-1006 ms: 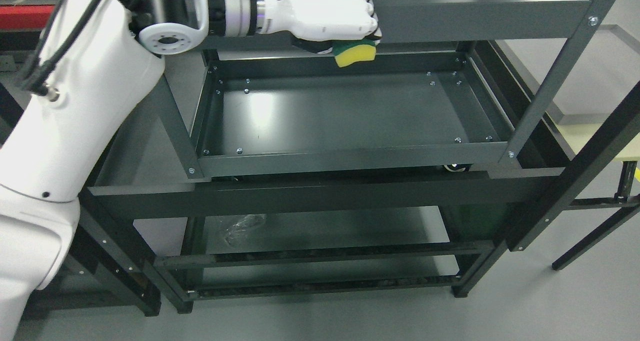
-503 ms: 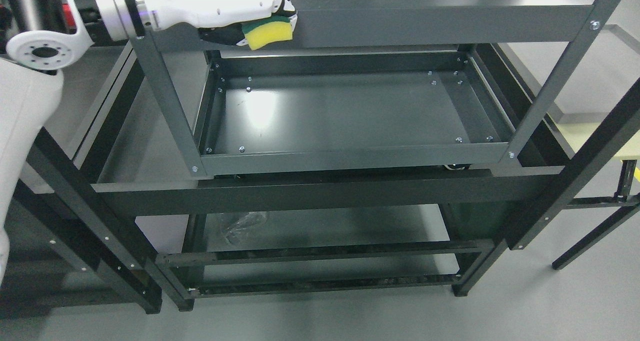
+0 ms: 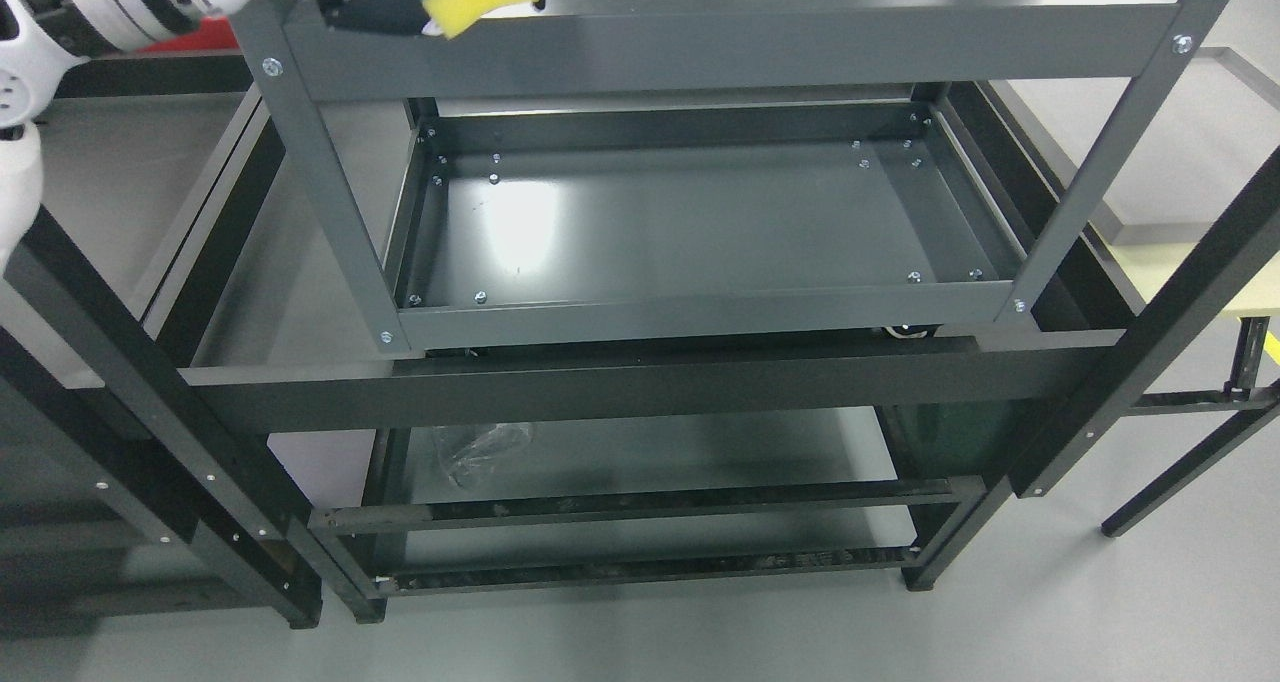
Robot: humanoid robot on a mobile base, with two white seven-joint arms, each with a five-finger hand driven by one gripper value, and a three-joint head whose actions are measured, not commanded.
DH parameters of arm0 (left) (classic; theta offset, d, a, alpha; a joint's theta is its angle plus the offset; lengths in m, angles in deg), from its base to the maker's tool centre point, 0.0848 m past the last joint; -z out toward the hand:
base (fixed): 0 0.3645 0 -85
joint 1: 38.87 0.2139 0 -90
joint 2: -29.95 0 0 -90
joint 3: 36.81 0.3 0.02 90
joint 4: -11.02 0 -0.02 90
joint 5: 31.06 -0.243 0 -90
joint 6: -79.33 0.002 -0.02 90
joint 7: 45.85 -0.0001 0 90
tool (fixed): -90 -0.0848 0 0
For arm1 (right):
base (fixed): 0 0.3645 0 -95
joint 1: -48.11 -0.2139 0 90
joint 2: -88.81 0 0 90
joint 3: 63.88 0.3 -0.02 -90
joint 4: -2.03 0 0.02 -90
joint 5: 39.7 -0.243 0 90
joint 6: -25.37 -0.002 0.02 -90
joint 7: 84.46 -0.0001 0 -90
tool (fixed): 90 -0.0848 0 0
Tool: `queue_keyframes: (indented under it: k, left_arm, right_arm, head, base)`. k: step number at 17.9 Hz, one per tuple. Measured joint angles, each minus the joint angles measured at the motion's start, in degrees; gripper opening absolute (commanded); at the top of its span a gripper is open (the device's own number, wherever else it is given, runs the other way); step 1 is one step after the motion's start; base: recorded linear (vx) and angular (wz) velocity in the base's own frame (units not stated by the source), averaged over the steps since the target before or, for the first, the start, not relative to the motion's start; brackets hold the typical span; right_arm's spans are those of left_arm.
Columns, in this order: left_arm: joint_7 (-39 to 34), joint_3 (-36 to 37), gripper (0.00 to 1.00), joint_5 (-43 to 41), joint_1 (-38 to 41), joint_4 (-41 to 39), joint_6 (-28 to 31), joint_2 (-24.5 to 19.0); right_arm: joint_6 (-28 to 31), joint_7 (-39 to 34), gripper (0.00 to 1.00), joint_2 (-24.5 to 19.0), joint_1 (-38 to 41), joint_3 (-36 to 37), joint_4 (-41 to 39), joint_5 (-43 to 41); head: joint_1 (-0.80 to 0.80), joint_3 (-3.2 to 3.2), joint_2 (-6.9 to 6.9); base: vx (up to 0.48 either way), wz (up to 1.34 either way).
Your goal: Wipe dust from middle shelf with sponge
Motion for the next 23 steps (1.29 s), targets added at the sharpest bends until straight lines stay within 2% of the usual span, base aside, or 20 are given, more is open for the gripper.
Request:
queue_keyframes:
  k: [3, 6, 9, 13, 18, 21, 23]
  left_arm:
    - [-1.29, -1.32, 0.02, 5.69, 0.3, -0.37, 0.01, 3.64]
    - [-2.78, -2.05, 0.01, 11.32, 4.24, -0.62, 0.05, 9.8]
    - [-8.09, -1.33, 0.0, 14.71, 11.82, -0.34, 0.1, 15.27]
    - [-16.37, 1.0, 0.01, 18.43, 22.42, 2.14, 0.16, 20.03]
    - [-19.09, 1.26, 0.01, 22.48, 36.13, 5.24, 0.21, 24.06]
    - [-21.28, -0.62, 0.0, 23.76, 44.86, 4.36, 6.25, 25.66]
    - [-27.17, -1.8, 0.0, 24.39, 49.87, 2.63, 11.85, 26.46]
  right_arm:
    - [0.0, -0.15, 1.0, 0.0, 0.0, 0.0, 0.0, 0.0]
    - [0.0, -0.24, 1.0, 0.0, 0.0, 0.0, 0.0, 0.0]
    - [0.0, -0.28, 1.0, 0.0, 0.0, 0.0, 0.0, 0.0]
    - [0.0, -0.28, 1.0, 0.0, 0.0, 0.0, 0.0, 0.0]
    - [0.0, -0.29, 1.0, 0.0, 0.0, 0.0, 0.0, 0.0]
    - [0.0, -0.29, 1.0, 0.0, 0.0, 0.0, 0.0, 0.0]
    - [0.0, -0.3, 1.0, 0.0, 0.01, 0.0, 0.0, 0.0]
  head:
    - [0.0, 0.0, 0.0]
    - [0.0, 0.0, 0.0]
    - [0.0, 0.0, 0.0]
    - [0.0, 0.0, 0.0]
    - [0.0, 0.0, 0.0]
    - [0.0, 0.0, 0.0]
    - [0.0, 0.0, 0.0]
  base:
    - [0.0, 0.0]
    - [0.0, 0.0]
    - [0.0, 0.0]
    - [0.0, 0.0]
    - [0.0, 0.0]
    - [0.0, 0.0]
    - [0.0, 0.0]
